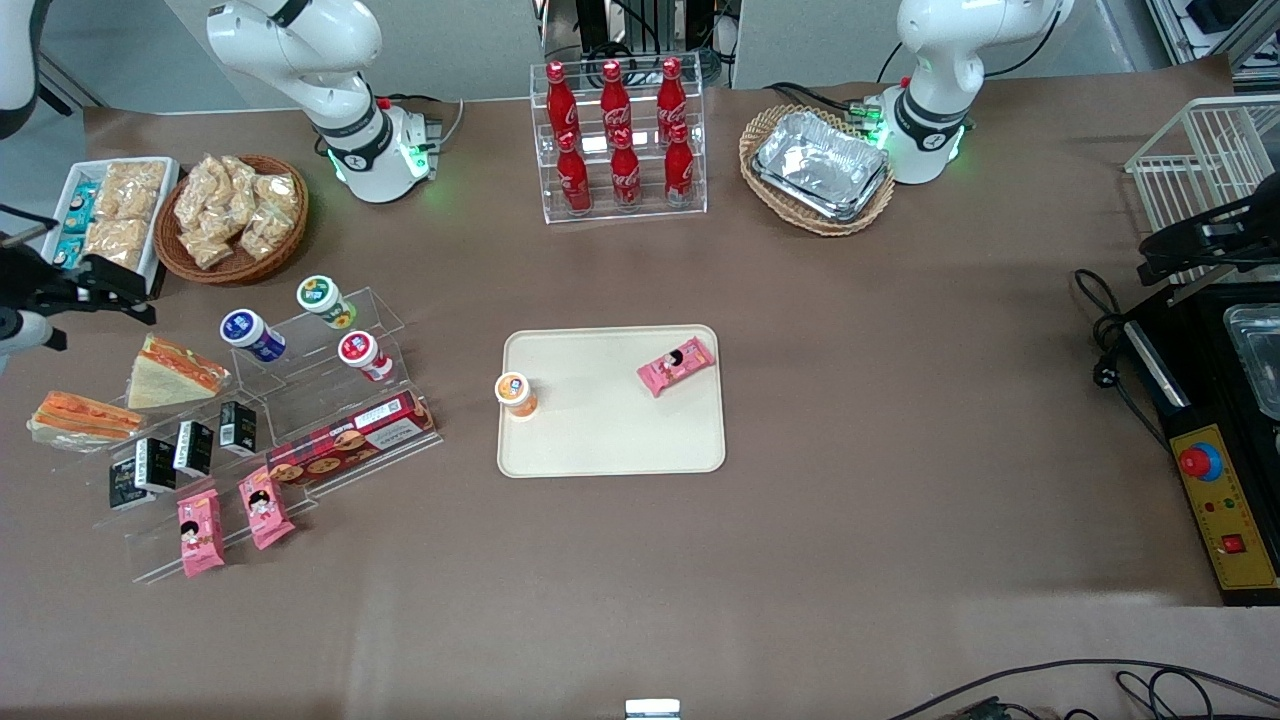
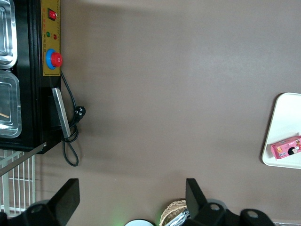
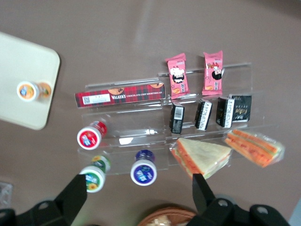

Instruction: Place sandwich on tray

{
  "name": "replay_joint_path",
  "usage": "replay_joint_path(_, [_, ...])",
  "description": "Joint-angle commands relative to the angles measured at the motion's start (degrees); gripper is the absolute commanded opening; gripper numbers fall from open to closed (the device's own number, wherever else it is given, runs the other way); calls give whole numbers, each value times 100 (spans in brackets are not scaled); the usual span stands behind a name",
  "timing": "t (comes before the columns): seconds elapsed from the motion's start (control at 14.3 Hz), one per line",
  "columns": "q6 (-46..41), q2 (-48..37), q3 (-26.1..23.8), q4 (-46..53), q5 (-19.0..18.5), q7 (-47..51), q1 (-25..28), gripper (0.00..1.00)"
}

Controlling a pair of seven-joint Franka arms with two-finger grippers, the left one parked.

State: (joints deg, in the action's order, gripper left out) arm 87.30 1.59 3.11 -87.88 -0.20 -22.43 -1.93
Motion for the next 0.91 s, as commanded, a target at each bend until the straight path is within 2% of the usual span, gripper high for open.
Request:
replay_joint_path(0.0, [6, 139, 268, 166, 3, -1768, -9, 100])
replay_joint_path(0.28, [225, 166, 638, 139, 12, -3316, -9, 100])
replay_joint_path(0.7, [384, 175, 858, 95, 3, -3881, -18, 100])
replay_joint_path(0.84, [393, 175, 911, 95, 3, -4443, -18, 100])
